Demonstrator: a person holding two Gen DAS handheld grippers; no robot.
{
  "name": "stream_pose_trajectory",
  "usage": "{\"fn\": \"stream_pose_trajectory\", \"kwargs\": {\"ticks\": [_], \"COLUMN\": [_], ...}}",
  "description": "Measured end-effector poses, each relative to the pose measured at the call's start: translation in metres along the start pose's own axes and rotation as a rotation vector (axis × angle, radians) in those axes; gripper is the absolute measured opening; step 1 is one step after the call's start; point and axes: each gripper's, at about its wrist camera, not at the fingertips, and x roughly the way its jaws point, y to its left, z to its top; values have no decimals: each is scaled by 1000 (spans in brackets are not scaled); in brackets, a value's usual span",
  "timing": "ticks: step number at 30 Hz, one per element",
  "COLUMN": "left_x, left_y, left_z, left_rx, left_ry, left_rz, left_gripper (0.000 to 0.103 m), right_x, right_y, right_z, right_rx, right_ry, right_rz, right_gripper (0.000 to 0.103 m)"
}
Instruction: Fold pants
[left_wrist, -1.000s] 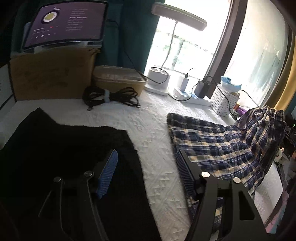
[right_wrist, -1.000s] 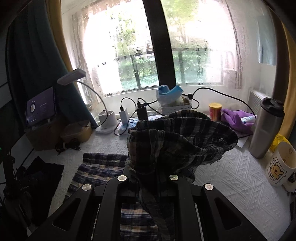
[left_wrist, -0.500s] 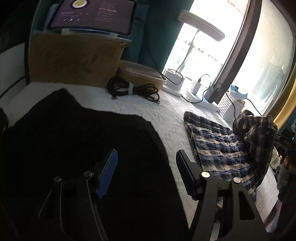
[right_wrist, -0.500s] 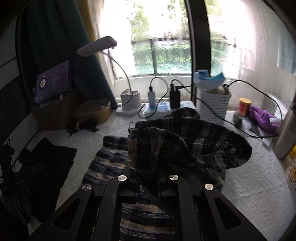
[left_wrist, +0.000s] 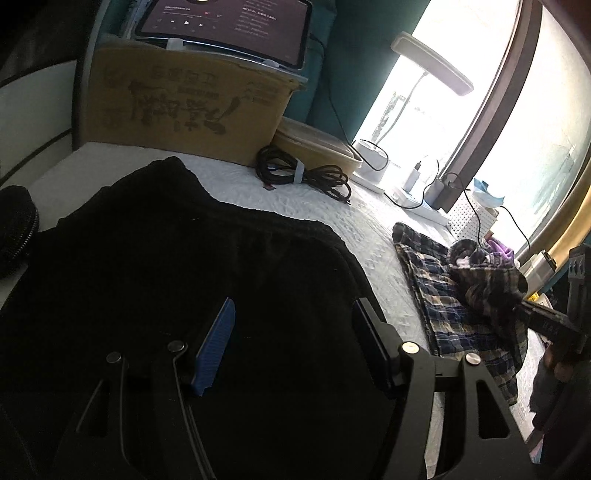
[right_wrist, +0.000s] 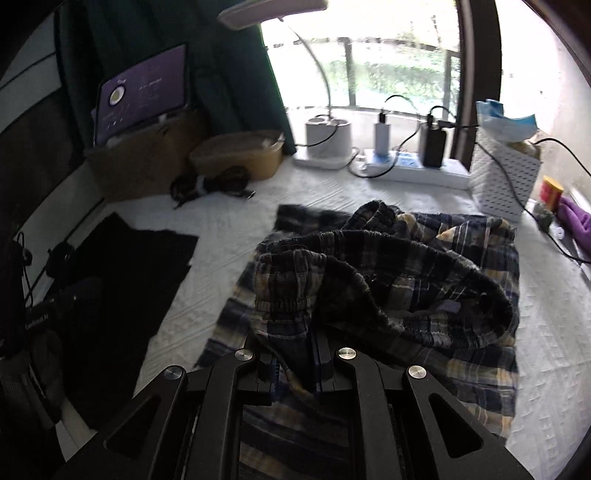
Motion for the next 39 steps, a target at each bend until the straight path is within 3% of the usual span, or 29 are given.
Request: {"fn": "stream_pose_trajectory", "kwargs": {"ticks": [20, 21, 23, 24, 29, 39], "left_x": [-18, -18, -18, -18, -17, 0], "left_y": [-33, -35, -40, -43, -63, -125], "left_z": [-6, -5, -4, -4, -1, -4], "left_rx": [67, 70, 77, 83, 119, 218], "left_ry": [5, 7, 8, 10, 13, 50], "left_rz": [33, 38, 46, 51, 70, 62], "left_gripper": [65, 65, 65, 65, 65, 65], "right_x": [18, 14, 7, 1, -20, -60], "right_y": [20, 19, 19, 19, 14, -60], "right_z": [-19, -19, -19, -20, -21, -40], "right_rx": [-60, -63, -64, -65, -82, 42], "right_ry": [59, 51, 31, 15, -26, -104], "right_rz": [75, 88, 110, 124, 147, 129], "right_gripper": [16, 24, 56, 82, 84, 84]}}
